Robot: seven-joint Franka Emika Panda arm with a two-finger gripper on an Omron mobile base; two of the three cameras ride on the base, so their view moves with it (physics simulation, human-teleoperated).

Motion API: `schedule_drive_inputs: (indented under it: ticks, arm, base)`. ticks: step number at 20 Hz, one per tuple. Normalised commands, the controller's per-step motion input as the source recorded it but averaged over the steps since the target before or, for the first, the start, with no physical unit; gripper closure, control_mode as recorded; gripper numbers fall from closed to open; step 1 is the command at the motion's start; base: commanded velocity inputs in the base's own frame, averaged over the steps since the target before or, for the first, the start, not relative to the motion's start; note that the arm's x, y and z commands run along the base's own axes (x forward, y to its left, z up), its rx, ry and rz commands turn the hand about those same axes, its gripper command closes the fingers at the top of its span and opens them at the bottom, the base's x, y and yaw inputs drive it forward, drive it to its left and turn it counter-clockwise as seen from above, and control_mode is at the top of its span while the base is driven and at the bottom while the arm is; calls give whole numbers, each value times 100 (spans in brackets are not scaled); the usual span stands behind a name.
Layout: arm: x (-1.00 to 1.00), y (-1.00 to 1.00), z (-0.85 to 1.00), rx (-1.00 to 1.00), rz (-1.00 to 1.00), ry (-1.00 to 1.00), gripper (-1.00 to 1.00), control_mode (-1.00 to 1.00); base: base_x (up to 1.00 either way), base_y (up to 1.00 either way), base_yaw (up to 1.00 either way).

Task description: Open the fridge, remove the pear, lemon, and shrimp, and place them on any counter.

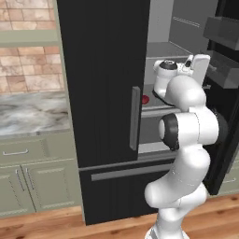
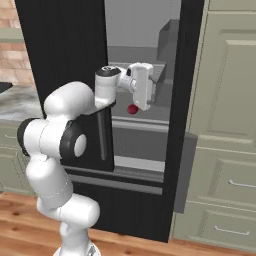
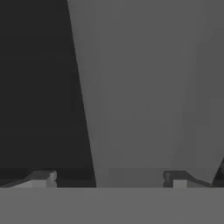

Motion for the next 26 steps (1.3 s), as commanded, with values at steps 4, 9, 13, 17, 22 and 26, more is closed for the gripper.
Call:
schedule_drive_inputs:
  ticks: [4, 9, 13, 17, 22, 26]
  arm:
    - [-67, -97, 6, 12, -8, 0, -100, -100]
    - [6, -8, 0, 23, 5, 0, -100, -100]
    - [-29, 92, -3, 12, 28, -15, -100, -100]
    - [-38, 100, -28, 7, 44, -29, -100, -100]
    - [-16, 97, -42, 23, 57, -27, -100, -100]
    - [0, 69, -19, 45, 55, 2, -100, -100]
  base:
    - [0, 0, 0]
    - [0, 0, 0]
    - [0, 0, 0]
    - [0, 0, 0]
    - [0, 0, 0]
    - [0, 0, 0]
